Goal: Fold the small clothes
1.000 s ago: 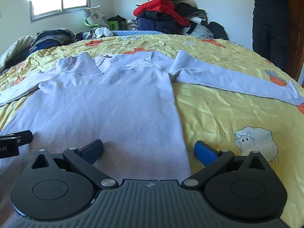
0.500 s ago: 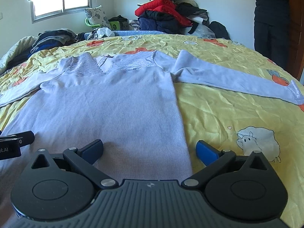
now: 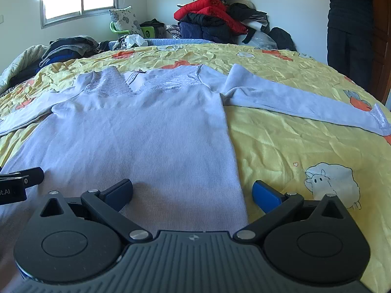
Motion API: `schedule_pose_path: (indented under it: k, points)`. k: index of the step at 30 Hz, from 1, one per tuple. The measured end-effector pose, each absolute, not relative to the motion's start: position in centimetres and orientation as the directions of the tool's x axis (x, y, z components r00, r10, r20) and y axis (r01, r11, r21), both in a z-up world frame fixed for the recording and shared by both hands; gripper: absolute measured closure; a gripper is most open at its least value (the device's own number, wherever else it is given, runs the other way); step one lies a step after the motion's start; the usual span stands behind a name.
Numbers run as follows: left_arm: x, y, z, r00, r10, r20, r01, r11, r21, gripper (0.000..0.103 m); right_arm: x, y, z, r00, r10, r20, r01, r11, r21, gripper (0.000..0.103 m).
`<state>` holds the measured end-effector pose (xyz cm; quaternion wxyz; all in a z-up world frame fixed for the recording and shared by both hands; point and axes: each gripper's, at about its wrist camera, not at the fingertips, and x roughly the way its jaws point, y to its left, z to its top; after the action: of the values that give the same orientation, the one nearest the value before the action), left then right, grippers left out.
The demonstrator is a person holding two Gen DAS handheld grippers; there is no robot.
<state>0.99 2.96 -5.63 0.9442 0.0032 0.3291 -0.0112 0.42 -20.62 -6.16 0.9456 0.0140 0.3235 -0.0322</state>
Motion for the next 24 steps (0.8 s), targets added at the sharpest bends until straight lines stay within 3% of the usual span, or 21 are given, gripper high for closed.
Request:
schedule_pose_path:
  k: [14,19,24]
  points:
    - [1.0,3.0,-5.6,0.783,-0.021,-0.622,0.024,1.000,-0.003,0.000,0.4,-21.5,-5.8,0.789,0.002,-0.615,0.041,0.998,0.056,0.000]
    - [0.7,2.3,-4.8,0.791,-0.049,-0.609,0.046,0.999,-0.020,0.000,0.5,-24.2,-4.8,0.812,0.078,-0.579,0.036,0.982,0.184,0.001]
    - [0.6,-0.8,-2.8,0.821,-0.066,-0.567,0.115,0.992,0.051,0.000,1.2,-30.3,-3.4,0.870,0.038,-0.492,0.128,0.946,0.299,0.000]
